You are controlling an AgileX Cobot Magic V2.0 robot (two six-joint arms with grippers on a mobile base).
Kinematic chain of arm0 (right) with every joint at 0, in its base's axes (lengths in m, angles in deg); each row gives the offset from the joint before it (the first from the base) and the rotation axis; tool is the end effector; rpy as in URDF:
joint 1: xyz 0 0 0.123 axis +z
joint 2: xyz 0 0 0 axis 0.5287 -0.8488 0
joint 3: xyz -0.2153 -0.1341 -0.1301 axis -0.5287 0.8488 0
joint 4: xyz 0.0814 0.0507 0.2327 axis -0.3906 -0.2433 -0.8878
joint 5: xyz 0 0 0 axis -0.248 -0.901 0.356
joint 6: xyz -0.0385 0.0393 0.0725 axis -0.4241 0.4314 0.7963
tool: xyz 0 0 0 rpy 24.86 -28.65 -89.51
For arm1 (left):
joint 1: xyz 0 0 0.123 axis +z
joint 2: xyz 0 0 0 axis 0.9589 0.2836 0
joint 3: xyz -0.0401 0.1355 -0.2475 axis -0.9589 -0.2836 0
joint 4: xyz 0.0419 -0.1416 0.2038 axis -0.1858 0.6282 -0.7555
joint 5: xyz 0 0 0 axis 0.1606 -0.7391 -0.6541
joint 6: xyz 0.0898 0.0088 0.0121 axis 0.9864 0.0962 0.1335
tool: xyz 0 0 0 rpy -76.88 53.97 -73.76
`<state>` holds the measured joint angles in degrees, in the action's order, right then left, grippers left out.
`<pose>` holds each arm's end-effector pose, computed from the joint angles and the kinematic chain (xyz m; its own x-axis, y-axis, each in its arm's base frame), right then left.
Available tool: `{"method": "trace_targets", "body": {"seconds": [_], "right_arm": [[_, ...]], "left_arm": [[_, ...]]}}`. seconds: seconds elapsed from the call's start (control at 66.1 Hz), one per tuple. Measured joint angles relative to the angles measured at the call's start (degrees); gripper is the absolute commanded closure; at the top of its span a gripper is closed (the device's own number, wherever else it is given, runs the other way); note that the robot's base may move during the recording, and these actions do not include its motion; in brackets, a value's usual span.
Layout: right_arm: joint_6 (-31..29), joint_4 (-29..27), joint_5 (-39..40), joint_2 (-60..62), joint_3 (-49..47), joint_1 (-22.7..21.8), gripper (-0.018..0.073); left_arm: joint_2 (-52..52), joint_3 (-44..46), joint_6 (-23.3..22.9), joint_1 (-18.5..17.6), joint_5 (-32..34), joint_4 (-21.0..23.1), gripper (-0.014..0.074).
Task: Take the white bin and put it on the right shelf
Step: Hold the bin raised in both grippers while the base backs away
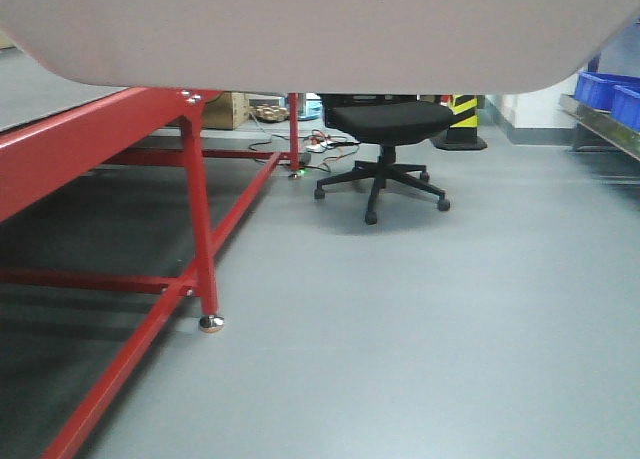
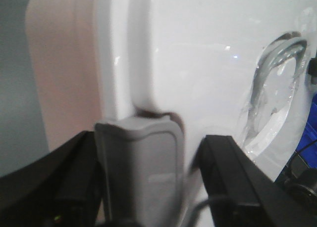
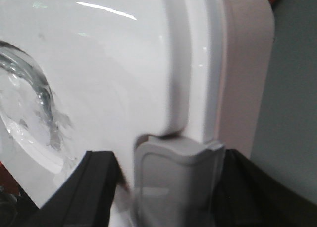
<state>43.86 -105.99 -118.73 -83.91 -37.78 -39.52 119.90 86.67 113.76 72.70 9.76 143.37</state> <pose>0.1310 0.0531 0.4164 -0.6092 0.0544 -0.7911 -0.5280 0.7165 0.4559 0.1364 -0.0721 0.4235 -0.5226 0.0838 -0.8485 0.6916 0.6237 -0.3644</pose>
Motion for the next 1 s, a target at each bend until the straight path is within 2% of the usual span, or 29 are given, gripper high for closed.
{"method": "trace_targets", "body": {"seconds": [0.998], "right_arm": [[0.1, 0.0, -0.1, 0.0, 0.0, 0.0, 0.0122]], "left_arm": [[0.0, 0.0, 0.0, 0.0, 0.0, 0.0, 0.0323]]}}
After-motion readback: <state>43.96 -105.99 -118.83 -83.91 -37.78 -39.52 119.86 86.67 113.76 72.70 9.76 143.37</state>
